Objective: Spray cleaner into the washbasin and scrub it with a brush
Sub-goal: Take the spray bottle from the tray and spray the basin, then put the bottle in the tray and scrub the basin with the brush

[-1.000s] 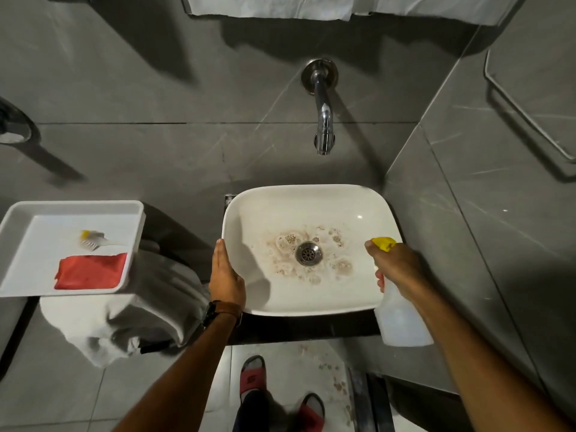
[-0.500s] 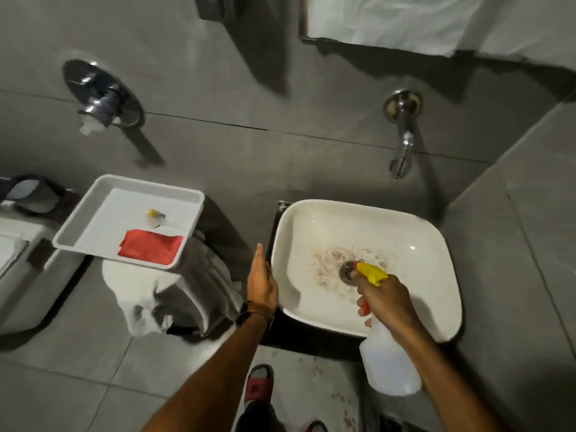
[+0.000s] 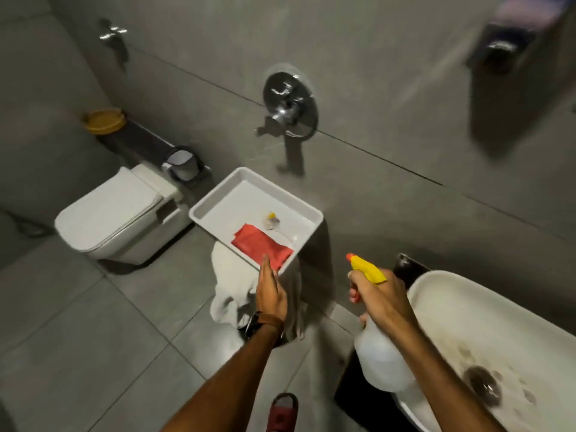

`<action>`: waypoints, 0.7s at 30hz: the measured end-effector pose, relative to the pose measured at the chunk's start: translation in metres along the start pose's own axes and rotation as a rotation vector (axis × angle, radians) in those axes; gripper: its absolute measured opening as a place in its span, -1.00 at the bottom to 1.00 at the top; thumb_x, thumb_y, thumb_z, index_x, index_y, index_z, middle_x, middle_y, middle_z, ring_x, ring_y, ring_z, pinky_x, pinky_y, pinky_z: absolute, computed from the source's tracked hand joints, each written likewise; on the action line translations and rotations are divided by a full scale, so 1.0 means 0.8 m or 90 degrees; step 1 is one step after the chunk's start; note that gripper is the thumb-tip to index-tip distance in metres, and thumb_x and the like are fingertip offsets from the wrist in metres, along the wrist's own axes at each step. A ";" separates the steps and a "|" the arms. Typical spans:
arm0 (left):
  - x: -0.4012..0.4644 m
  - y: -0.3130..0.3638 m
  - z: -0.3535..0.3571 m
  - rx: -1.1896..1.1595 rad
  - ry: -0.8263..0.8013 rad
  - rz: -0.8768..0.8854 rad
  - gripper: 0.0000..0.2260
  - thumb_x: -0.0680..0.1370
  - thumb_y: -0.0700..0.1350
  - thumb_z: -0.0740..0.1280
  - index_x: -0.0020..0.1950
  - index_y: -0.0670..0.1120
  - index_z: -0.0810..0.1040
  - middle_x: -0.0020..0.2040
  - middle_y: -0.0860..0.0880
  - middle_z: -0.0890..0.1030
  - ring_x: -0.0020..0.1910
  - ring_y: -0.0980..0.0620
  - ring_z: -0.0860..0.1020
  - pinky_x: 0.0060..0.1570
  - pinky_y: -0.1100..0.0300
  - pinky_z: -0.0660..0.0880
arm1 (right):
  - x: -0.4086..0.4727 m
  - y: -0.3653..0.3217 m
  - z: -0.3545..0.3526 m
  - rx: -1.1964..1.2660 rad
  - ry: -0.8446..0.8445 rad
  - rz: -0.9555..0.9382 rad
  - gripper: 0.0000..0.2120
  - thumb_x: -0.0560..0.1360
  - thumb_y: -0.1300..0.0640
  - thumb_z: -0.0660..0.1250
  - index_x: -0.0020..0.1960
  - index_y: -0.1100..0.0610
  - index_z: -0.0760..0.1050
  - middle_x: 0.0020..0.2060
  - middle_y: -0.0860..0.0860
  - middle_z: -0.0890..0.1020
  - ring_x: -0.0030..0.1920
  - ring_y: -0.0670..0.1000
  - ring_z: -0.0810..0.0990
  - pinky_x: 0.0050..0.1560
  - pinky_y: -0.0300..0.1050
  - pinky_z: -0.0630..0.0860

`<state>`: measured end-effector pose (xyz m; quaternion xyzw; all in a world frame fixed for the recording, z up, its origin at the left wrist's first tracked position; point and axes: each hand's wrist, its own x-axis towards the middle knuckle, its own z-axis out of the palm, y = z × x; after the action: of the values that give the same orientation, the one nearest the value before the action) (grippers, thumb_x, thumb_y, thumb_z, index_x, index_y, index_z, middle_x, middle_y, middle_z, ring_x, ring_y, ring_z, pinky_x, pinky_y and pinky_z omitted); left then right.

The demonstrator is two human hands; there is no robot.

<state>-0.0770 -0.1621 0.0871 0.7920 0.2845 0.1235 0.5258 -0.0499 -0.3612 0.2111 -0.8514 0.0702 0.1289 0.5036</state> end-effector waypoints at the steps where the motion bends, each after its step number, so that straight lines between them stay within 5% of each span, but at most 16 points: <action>1: 0.017 -0.007 -0.009 -0.001 0.021 -0.010 -0.54 0.69 -0.18 0.05 0.60 -0.10 0.12 0.59 -0.07 0.21 0.55 -0.01 0.21 0.55 0.18 0.11 | 0.018 -0.009 0.020 -0.014 -0.014 -0.021 -0.59 0.34 -0.13 0.30 0.17 -0.35 0.59 -0.41 0.00 0.66 -0.39 0.03 0.62 -0.56 -0.10 0.57; 4: 0.066 -0.031 -0.029 -0.022 0.074 -0.027 -0.54 0.71 -0.06 0.02 0.61 -0.12 0.10 0.60 -0.08 0.19 0.57 -0.03 0.19 0.55 0.16 0.07 | 0.074 -0.029 0.081 -0.062 -0.041 -0.076 -0.72 0.37 -0.16 0.28 -0.01 -0.10 0.64 -0.37 -0.04 0.66 -0.42 -0.05 0.62 -0.46 0.03 0.65; 8: 0.125 -0.065 -0.036 -0.053 0.133 -0.083 -0.54 0.71 -0.09 0.02 0.60 -0.16 0.09 0.61 -0.09 0.16 0.58 0.00 0.14 0.51 0.30 -0.02 | 0.145 -0.057 0.166 -0.047 -0.106 -0.155 -0.74 0.45 -0.17 0.27 0.06 -0.50 0.54 -0.26 -0.11 0.70 -0.29 0.02 0.70 -0.20 0.08 0.67; 11: 0.162 -0.091 -0.034 -0.058 0.178 -0.124 -0.54 0.71 -0.11 0.01 0.61 -0.17 0.05 0.62 -0.09 0.11 0.59 0.01 0.10 0.54 0.25 -0.04 | 0.192 -0.080 0.226 0.000 -0.168 -0.218 -0.69 0.47 -0.18 0.29 0.14 -0.53 0.51 -0.05 -0.28 0.71 -0.18 -0.12 0.72 -0.03 -0.05 0.64; 16: 0.206 -0.133 -0.017 -0.058 0.216 -0.166 -0.52 0.71 -0.09 0.00 0.62 -0.15 0.00 0.63 -0.07 0.05 0.61 0.02 0.04 0.56 0.19 -0.05 | 0.251 -0.102 0.313 -0.012 -0.236 -0.293 -0.69 0.52 -0.25 0.39 0.20 -0.16 0.63 0.02 -0.22 0.72 0.04 -0.19 0.68 0.13 -0.13 0.58; 21: 0.235 -0.158 0.012 -0.063 0.220 -0.176 -0.48 0.70 -0.13 0.02 0.62 -0.10 -0.10 0.64 -0.01 -0.04 0.61 0.09 -0.01 0.55 0.24 -0.06 | 0.300 -0.111 0.390 0.064 -0.324 -0.327 -0.67 0.50 0.16 0.52 0.26 0.14 0.65 0.05 -0.03 0.75 0.10 -0.07 0.70 0.23 0.02 0.60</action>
<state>0.0388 -0.0243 -0.0504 0.6854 0.4701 0.1979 0.5196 0.1559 -0.0427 0.0726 -0.7561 -0.2672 0.2023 0.5621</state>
